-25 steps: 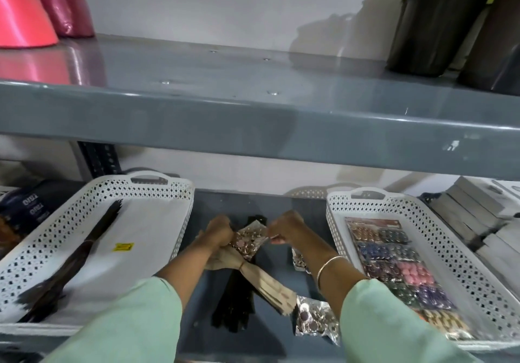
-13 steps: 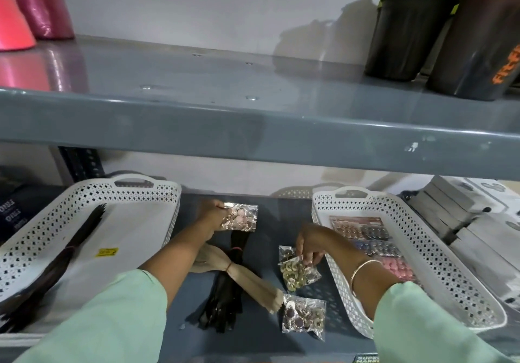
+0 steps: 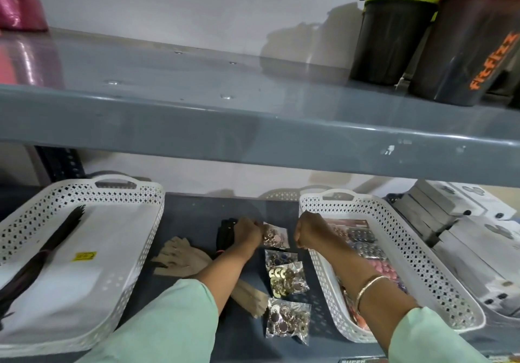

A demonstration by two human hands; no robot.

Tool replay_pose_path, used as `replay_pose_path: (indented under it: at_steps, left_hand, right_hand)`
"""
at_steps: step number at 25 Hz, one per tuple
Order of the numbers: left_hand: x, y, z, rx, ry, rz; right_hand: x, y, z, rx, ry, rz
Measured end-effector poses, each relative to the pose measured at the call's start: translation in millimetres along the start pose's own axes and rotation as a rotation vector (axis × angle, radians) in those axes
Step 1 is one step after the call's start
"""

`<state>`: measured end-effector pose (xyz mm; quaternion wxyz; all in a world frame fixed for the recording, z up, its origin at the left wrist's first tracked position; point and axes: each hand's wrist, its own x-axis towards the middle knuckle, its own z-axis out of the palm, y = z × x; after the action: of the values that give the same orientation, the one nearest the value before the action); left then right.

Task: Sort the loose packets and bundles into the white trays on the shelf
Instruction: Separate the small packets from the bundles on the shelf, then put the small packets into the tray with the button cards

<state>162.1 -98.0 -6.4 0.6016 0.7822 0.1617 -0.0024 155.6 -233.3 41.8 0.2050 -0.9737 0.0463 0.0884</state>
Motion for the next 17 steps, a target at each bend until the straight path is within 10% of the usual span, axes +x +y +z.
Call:
replay_pose_path:
  at_steps: [8,17]
  left_hand:
    - [-61,-27,-113,-0.141,0.412,0.073]
    - [-110,-79,-117,0.129,0.113,-0.073]
  right_hand:
    - [-39,-87,55,0.331,-0.027,-0.293]
    - [-40,-140,103,-0.027,-0.218,-0.293]
